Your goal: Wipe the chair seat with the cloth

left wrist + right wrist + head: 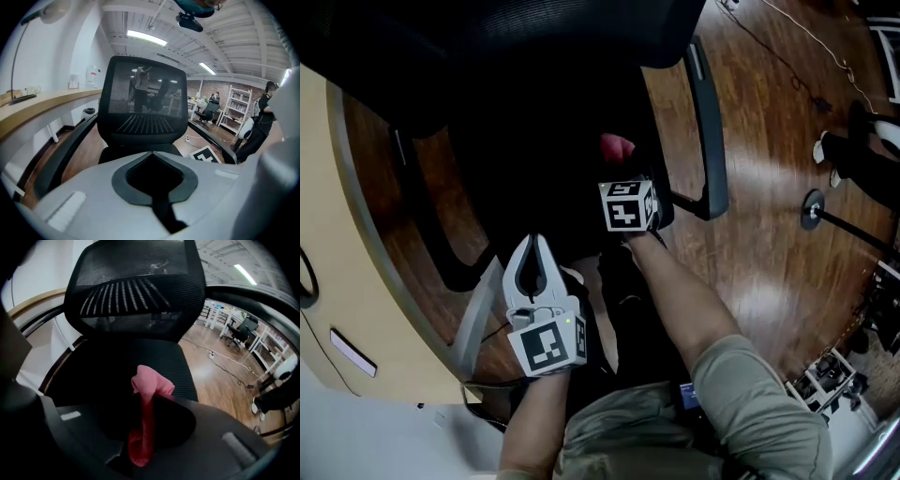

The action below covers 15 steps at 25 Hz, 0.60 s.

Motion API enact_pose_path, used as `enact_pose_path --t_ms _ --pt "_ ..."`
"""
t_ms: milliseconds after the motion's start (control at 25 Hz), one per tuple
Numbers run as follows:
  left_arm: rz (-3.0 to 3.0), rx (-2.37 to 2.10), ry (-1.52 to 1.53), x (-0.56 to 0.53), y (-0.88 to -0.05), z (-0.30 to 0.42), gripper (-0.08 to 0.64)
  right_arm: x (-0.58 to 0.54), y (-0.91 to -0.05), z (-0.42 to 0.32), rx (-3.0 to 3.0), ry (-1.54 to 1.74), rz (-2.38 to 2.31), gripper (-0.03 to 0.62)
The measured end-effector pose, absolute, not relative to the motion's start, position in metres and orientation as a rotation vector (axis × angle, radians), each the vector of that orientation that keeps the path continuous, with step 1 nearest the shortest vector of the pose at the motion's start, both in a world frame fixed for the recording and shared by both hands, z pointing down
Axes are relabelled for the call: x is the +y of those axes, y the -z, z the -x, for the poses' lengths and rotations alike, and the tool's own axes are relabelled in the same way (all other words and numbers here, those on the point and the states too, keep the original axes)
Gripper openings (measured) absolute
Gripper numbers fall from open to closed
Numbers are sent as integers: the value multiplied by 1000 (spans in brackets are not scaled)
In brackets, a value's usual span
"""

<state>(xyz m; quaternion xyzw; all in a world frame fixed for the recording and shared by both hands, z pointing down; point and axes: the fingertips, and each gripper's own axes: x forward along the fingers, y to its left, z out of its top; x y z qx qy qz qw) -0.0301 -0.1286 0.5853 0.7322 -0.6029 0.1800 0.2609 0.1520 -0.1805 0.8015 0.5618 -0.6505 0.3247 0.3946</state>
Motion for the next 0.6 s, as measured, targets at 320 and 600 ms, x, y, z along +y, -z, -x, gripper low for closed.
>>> enact_pose_path --t_ms 320,600 --pt "-2039 -1554 -521 -137 -590 -33 6 -167 -811 -243 -1465 -915 -1574 78" --pt "-2018 -1559 -550 -127 -598 -38 6 -165 -811 -248 -1472 -883 -1570 78"
